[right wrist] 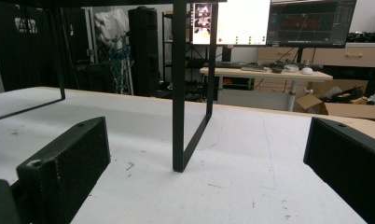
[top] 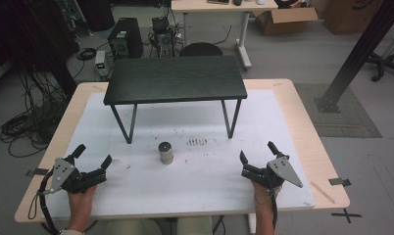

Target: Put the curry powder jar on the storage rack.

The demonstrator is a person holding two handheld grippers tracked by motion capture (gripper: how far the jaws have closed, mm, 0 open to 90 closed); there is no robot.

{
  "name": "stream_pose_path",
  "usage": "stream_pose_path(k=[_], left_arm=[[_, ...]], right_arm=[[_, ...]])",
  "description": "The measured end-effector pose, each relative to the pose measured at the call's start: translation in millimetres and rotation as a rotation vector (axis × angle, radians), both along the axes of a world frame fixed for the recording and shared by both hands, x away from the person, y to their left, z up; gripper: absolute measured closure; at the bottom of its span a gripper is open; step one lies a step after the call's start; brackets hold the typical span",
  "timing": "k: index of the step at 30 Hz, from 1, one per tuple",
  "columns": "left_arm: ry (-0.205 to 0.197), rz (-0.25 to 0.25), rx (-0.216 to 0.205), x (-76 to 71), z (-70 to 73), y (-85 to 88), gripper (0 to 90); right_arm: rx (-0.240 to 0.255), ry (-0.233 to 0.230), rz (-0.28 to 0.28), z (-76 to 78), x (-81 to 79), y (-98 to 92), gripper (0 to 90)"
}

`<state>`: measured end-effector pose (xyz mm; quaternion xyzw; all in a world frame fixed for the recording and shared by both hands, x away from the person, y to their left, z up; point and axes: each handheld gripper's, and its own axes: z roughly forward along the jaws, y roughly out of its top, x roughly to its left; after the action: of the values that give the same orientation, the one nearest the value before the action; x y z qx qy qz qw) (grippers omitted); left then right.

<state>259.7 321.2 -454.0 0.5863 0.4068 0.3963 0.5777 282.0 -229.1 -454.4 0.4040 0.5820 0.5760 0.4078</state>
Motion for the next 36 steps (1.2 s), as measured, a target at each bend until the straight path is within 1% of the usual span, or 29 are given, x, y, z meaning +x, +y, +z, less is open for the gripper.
stream_pose_path(k=[2,4,20,27,28,30,32,34,36], left_arm=[[-0.001,-0.001,0.0,-0.2,-0.1,0.1,0.2],[-0.002,0.0,-0.004,-0.3,-0.1,0.4,0.3],[-0.001,0.001,-0.005,-0.1,0.0,0.6,0.2],[-0.002,0.006,-0.025,-0.1,0.0,2.2,0.2],[-0.003,0.008,-0.045,-0.2,0.1,3.9,0.2],[-0.002,0.013,-0.053,0.1,0.3,5.0,0.2],[0.0,0.017,-0.05,0.4,1.6,4.8,0.2],[-0.005,0.017,-0.035,0.1,3.7,4.0,0.3],[-0.009,0.012,-0.037,-0.4,6.2,3.4,0.4]], right_arm=[[0.0,0.002,0.0,0.0,0.2,-0.2,0.0],[0.01,-0.002,0.0,-0.2,-0.2,-0.8,0.0],[0.003,-0.009,0.002,-0.3,-1.0,-0.2,0.0],[0.004,-0.012,0.002,-0.4,-1.2,-0.4,0.0],[0.003,-0.012,0.002,-0.4,-1.2,-0.3,0.0],[0.004,-0.011,0.002,-0.3,-1.1,-0.3,0.0],[0.003,-0.012,0.002,-0.3,-1.2,-0.3,0.0],[0.002,-0.012,0.002,-0.3,-1.1,-0.2,0.0],[0.002,-0.012,0.002,-0.3,-1.1,-0.2,0.0]])
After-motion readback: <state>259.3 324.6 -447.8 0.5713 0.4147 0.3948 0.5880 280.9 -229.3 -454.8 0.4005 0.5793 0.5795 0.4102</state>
